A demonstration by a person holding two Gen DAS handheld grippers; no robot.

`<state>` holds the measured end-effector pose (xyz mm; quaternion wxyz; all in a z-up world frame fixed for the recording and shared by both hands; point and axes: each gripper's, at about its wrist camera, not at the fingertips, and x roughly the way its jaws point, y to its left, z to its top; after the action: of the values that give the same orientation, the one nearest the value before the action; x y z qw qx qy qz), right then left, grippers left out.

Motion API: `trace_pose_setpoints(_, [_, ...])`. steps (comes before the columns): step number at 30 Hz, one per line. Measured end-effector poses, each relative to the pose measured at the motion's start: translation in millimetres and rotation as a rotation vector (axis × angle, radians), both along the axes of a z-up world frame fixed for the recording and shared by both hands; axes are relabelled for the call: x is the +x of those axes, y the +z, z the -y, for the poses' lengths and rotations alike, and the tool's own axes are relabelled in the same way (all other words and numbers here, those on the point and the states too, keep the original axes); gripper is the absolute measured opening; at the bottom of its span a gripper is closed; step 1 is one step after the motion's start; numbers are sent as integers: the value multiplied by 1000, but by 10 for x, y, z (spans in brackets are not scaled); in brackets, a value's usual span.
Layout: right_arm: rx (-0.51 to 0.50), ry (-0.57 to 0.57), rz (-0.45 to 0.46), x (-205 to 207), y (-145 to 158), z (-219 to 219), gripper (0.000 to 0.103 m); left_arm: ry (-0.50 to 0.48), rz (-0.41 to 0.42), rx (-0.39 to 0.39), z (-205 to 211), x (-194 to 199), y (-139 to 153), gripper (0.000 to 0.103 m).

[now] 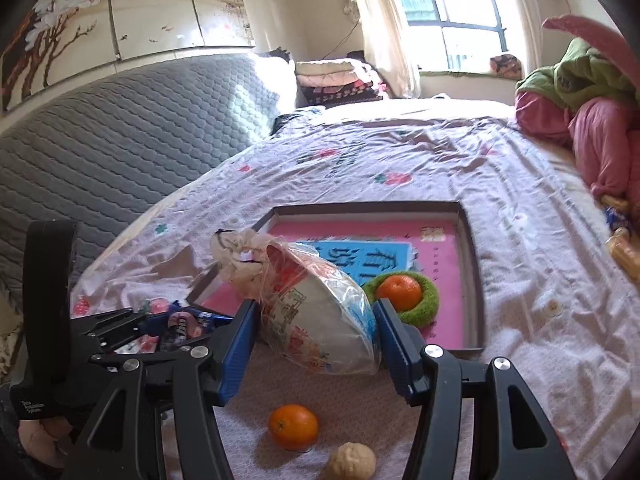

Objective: Organize objects
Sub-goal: 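Lift the biscuit pack with left tool while right tool carries the clear bag over the tray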

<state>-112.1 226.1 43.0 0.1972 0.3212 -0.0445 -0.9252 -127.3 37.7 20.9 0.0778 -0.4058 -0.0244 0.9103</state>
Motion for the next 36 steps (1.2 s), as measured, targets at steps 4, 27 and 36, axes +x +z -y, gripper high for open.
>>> trace_pose_setpoints(4, [-4,-23,-25,3,64,-24,59,25,-40,13,57,-6,69,55])
trace_pose_setpoints(27, [-5,-73,-54,13,176,-88,59,83,-100,21,95,-103,164,55])
trace_pose_setpoints(36, [-10,-84,-50,-20,164,-105,59,91,-121,26,126,-130,201,55])
